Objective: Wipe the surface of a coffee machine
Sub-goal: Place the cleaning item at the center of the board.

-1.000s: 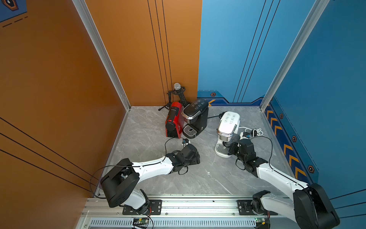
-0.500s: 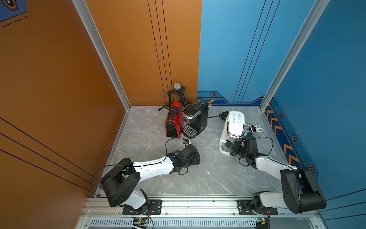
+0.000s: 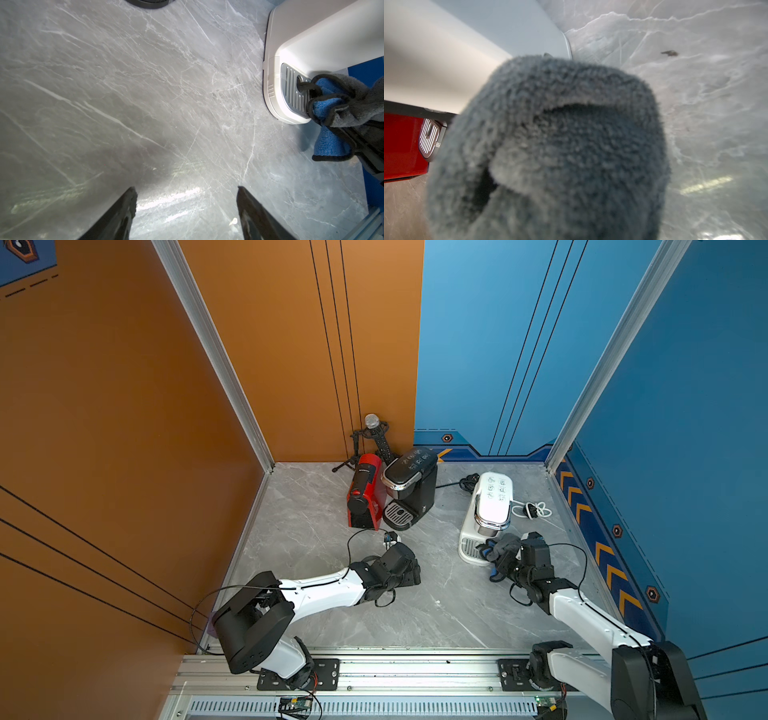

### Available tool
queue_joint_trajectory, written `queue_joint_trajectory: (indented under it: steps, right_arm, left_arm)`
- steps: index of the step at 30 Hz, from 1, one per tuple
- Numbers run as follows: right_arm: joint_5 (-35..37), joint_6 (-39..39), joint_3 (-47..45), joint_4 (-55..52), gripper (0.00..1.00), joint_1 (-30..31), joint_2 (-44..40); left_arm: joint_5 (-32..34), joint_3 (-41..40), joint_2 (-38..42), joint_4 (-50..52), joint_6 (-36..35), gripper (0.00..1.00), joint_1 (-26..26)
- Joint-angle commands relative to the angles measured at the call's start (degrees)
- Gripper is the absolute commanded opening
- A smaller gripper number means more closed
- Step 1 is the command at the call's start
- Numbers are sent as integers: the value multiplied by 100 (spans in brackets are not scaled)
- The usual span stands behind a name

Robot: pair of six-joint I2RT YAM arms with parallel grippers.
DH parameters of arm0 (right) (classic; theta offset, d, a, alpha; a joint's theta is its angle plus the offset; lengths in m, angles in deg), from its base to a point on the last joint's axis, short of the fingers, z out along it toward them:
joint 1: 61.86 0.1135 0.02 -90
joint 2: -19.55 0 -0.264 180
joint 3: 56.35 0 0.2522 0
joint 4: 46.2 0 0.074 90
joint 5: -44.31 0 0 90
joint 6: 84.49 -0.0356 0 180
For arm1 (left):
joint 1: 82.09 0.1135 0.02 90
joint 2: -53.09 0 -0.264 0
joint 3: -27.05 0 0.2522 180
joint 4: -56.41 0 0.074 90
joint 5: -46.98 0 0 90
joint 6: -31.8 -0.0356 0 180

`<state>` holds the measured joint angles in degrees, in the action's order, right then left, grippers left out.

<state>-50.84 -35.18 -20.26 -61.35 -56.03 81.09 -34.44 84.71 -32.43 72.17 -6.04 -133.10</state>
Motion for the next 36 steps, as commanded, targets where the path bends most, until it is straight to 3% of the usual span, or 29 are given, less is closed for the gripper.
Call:
queue_joint_trajectory:
  steps: [1, 5, 8, 10, 14, 19, 22, 25, 28, 33, 36]
  right_arm:
    - [-151, -314, 244, -606, 5, -112, -305]
    - [22, 144, 953, -1346, 6, -122, -762]
    - [-154, 215, 1258, -1599, 8, 252, -1257]
    - [112, 448, 1533, -2052, 10, 836, -1457]
    - [1464, 867, 2085, -3138, 10, 2274, -1936]
    - [2513, 1310, 2723, -3631, 11, 3762, -2240]
    - [3219, 1617, 3242, -3831, 11, 4580, -1837]
    - [3267, 1893, 3651, -3693, 13, 5085, -1063]
    - [2919, 1813, 3931, -3420, 13, 5166, 65]
    - [3070, 1699, 4044, -2709, 11, 5096, 1590]
    - [2586, 1570, 4044, -2182, 11, 4846, 2431]
  left_arm:
    - [-7, -92, -66, -174, 53, 77, -41]
    - [-79, -98, -15, -183, 7, 77, -76]
    - [52, -292, 122, -200, 45, 77, 1]
    - [-21, -452, 107, -339, 122, 78, 155]
    - [-62, -677, 168, -420, 86, 77, 363]
    - [-50, -894, 349, -415, 8, 77, 619]
    - [-115, -917, 401, -419, -47, 77, 706]
    - [-53, -981, 519, -420, -53, 77, 706]
    - [95, -1119, 681, -416, 28, 77, 704]
    - [185, -1412, 1164, -390, 70, 77, 715]
    - [296, -1565, 1471, -193, 85, 77, 732]
